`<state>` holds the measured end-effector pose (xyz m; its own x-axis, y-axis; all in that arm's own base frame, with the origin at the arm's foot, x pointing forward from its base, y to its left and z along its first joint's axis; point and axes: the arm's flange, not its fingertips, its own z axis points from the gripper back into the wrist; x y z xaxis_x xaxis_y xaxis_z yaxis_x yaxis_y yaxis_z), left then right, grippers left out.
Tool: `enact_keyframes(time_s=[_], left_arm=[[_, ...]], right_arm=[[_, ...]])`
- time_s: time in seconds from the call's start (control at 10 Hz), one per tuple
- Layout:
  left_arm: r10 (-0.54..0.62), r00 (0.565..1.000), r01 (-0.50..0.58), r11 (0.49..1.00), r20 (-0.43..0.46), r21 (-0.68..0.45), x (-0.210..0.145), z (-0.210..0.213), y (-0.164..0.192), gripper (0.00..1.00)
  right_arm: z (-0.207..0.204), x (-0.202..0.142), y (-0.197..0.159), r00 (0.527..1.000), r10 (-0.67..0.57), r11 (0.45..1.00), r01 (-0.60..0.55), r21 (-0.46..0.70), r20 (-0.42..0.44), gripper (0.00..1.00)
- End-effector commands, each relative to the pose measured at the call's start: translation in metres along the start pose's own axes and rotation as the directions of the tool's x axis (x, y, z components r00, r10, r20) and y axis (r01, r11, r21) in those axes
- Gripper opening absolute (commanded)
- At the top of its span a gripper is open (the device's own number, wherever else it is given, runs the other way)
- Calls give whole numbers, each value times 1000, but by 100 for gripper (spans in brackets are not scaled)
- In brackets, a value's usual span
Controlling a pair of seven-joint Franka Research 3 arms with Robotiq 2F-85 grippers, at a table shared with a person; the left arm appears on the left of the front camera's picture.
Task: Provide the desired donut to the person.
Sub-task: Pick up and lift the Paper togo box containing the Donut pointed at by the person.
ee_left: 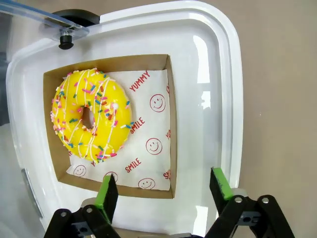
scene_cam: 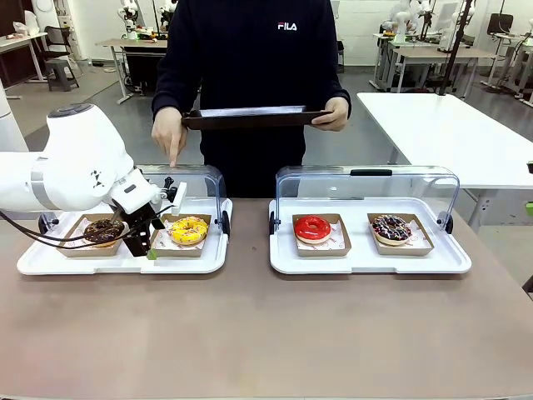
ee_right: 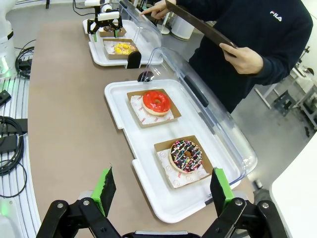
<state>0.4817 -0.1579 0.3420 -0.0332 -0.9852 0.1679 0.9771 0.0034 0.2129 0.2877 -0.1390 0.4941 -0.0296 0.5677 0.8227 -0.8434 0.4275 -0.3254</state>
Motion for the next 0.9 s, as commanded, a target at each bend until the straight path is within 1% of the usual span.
enact_keyframes(time_s=[0.0,0.1,0.4,0.5,0.6,0.8], left_arm=[[-8,1000,9,1000,-21,20,-4,-8,0,40],[-3,1000,4,1000,-31,21,-5,-9,0,1],[-12,999,12,1000,-48,11,-5,-15,-1,0],[-12,999,12,1000,-42,7,-5,-16,-1,4],[-6,999,7,1000,-38,5,-6,-16,-2,0],[-3,999,3,1000,-38,-2,-6,-15,-5,0]], right_arm=[[-2,-1,-3,1000,13,1000,-13,-7,25,100],[-2,-1,-3,1000,13,1000,-13,-7,25,100],[-2,-1,-3,1000,13,1000,-13,-7,25,100],[-2,-1,-3,1000,13,1000,-13,-7,25,100],[-2,-1,-3,1000,13,1000,-13,-7,25,100],[-2,-1,-3,1000,13,1000,-13,-7,25,100]])
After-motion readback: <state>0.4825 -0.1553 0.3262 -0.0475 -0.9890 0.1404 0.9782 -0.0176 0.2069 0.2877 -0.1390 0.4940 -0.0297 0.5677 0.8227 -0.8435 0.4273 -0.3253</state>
